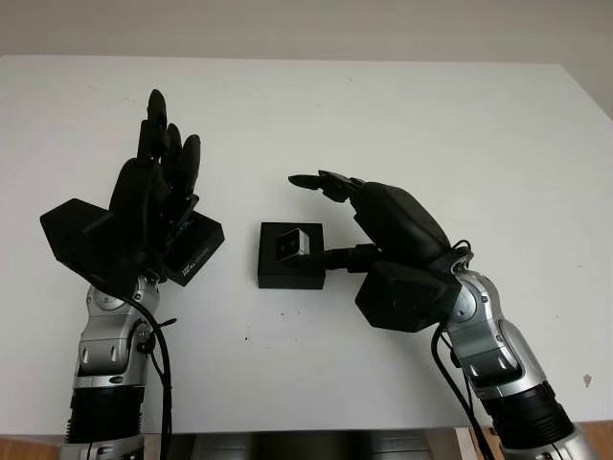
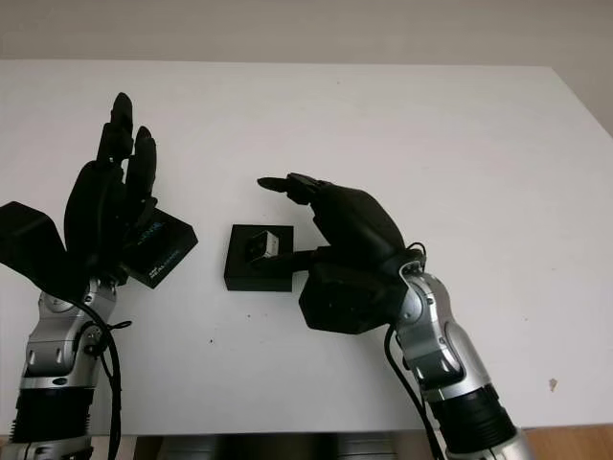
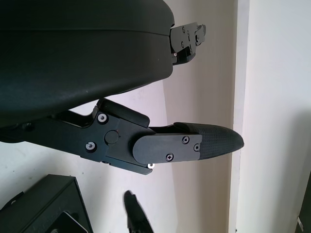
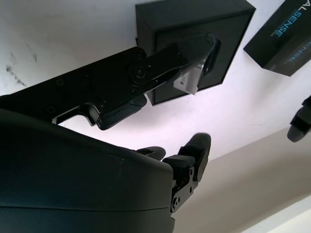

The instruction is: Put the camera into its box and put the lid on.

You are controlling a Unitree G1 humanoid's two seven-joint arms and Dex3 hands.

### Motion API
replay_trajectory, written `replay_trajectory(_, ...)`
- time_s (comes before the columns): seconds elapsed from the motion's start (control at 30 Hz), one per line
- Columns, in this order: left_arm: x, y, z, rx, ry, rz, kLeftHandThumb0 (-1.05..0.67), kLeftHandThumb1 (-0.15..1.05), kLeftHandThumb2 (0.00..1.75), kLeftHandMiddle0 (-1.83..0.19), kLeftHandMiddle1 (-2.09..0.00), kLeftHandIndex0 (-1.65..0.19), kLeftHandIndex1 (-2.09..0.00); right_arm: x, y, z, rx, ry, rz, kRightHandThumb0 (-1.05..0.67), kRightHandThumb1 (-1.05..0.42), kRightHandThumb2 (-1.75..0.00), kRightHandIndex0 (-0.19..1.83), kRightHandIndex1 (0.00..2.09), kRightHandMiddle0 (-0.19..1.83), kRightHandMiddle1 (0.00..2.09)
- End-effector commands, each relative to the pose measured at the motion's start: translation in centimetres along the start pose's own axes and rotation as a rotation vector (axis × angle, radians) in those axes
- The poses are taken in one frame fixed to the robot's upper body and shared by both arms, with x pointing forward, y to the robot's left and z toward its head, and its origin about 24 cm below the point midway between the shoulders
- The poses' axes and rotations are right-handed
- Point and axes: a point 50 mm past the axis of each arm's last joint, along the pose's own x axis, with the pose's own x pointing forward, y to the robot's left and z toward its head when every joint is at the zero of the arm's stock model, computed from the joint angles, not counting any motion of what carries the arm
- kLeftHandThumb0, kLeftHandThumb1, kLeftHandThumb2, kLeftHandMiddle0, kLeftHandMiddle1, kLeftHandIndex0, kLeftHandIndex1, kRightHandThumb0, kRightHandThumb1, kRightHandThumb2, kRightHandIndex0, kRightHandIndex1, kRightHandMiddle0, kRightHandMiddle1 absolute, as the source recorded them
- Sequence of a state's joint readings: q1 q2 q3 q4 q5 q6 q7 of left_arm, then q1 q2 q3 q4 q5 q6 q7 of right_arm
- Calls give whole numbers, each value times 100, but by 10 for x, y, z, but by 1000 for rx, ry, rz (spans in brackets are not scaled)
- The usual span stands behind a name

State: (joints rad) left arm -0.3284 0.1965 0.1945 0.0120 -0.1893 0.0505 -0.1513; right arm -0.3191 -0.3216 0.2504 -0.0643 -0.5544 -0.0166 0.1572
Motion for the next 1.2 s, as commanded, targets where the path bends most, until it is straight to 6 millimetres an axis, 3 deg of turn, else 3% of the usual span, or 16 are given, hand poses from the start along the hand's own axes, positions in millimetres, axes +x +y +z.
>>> replay_trajectory(0.0,-3,2,3,14,-11,-3,-75,105,41,19,0,19,0,-1,5,-1,5,-4,-10,-69,-91,-5,35,12,25,80)
replay_trajectory(0.3,-3,2,4,8,-11,-2,-74,105,42,19,0,19,0,-3,16,-9,-5,12,-9,-67,-93,-6,35,12,24,102)
replay_trajectory(1.17,-4,3,3,14,-2,-4,-74,105,42,19,0,19,0,-1,31,-12,32,37,-27,-58,-93,-5,40,17,33,114)
